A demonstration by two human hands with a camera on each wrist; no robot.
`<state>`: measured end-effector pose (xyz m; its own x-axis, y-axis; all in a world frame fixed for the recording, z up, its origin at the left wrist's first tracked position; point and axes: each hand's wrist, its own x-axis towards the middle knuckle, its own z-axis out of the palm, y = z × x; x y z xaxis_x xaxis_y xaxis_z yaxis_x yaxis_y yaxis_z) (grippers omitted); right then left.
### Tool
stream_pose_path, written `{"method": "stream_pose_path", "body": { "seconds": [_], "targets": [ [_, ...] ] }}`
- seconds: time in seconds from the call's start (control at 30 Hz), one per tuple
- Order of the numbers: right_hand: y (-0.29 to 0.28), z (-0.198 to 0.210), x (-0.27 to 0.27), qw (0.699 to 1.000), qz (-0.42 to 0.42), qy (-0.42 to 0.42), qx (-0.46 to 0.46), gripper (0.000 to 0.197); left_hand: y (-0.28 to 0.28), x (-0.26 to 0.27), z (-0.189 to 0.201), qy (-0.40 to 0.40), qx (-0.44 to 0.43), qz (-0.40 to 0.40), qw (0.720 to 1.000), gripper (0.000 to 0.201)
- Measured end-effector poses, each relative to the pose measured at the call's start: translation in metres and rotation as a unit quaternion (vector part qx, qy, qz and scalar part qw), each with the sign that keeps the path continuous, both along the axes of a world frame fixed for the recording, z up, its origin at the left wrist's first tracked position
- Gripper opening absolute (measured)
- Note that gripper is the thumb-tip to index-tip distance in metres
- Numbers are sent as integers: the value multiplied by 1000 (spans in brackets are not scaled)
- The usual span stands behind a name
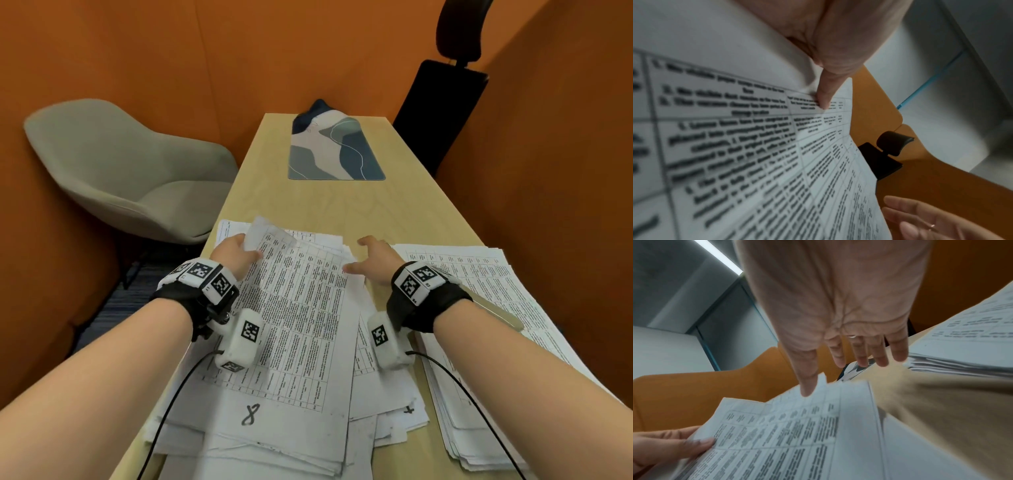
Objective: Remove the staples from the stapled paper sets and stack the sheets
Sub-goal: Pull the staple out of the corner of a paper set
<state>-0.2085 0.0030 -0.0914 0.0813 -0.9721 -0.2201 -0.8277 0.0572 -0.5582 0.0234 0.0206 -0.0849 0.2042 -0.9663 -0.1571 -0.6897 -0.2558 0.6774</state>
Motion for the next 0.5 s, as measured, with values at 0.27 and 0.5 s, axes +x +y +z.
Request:
{"method": "stream_pose_path", "body": {
  "seconds": [0.27,0.5],
  "targets": [
    [17,8,5,967,-82,-237,-49,52,21,8,13,121,-46,20,991,35],
    [52,29,5,890,-60,-448,50,43,39,7,36,220,-90,51,970,33]
  ]
}}
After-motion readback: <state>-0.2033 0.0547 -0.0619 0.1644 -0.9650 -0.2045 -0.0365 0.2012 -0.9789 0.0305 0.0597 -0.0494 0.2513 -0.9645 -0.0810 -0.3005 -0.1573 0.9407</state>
